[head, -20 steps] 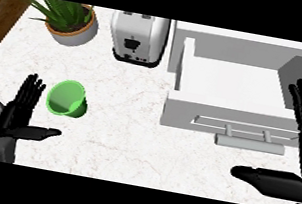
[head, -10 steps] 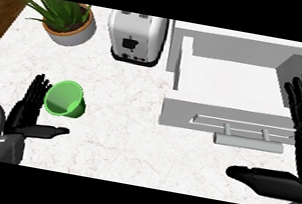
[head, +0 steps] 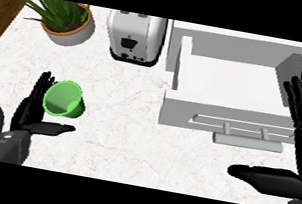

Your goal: Pick up the cup, place it into the drawer and close the drawer

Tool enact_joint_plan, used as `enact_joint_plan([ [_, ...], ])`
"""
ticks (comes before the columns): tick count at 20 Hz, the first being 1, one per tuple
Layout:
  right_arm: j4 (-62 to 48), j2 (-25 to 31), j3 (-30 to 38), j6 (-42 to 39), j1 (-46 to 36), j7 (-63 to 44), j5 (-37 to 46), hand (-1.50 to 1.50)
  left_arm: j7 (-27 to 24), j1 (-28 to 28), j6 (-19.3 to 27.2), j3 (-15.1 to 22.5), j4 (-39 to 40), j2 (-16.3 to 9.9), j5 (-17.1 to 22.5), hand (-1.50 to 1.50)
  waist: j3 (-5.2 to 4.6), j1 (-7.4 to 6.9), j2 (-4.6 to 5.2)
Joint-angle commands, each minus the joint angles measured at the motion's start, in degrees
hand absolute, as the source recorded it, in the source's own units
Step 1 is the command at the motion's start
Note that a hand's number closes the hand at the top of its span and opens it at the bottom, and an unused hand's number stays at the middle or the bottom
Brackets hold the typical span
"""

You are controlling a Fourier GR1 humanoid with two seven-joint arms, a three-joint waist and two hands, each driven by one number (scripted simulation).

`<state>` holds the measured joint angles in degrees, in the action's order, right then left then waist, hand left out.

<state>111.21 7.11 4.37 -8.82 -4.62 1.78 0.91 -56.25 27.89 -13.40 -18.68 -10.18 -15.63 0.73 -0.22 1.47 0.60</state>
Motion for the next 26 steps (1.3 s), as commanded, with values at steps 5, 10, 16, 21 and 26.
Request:
enact_joint_plan([
  [5, 1.83, 0.38, 0.63, -0.38, -0.51, -2.75, -1.59, -1.5, -6.01, -0.66, -7.71, -0.06, -0.23, 1.77, 0.47, -1.5, -0.04, 0.16, -0.02],
  [10, 0.31, -1.68, -1.79, 0.5, 0.83, -0.4, 0.7, -1.5, -5.44, -0.33, -13.47, -0.02, -0.86, 0.93, 0.97, -1.5, -0.08, 0.14, 0.11],
  [16, -0.95, 1.86, 2.6, -2.78, 0.4, -0.1, -3.61, -1.5, -3.5, 0.7, -18.99, 0.81, -2.35, 2.5, 1.45, 1.5, -0.05, 0.49, 0.05],
  [21, -1.67, 2.39, 3.14, -3.24, 0.73, 0.15, -3.76, -1.5, -3.19, 0.7, -22.66, 0.32, -3.64, 3.96, 3.13, 1.5, -0.02, 0.34, 0.0],
  [26, -4.88, 1.1, 1.98, -1.56, -1.03, 3.23, -0.63, -1.5, -4.53, 2.76, -19.48, -0.1, -5.94, 3.84, 3.73, 1.5, -0.02, 0.11, 0.24],
])
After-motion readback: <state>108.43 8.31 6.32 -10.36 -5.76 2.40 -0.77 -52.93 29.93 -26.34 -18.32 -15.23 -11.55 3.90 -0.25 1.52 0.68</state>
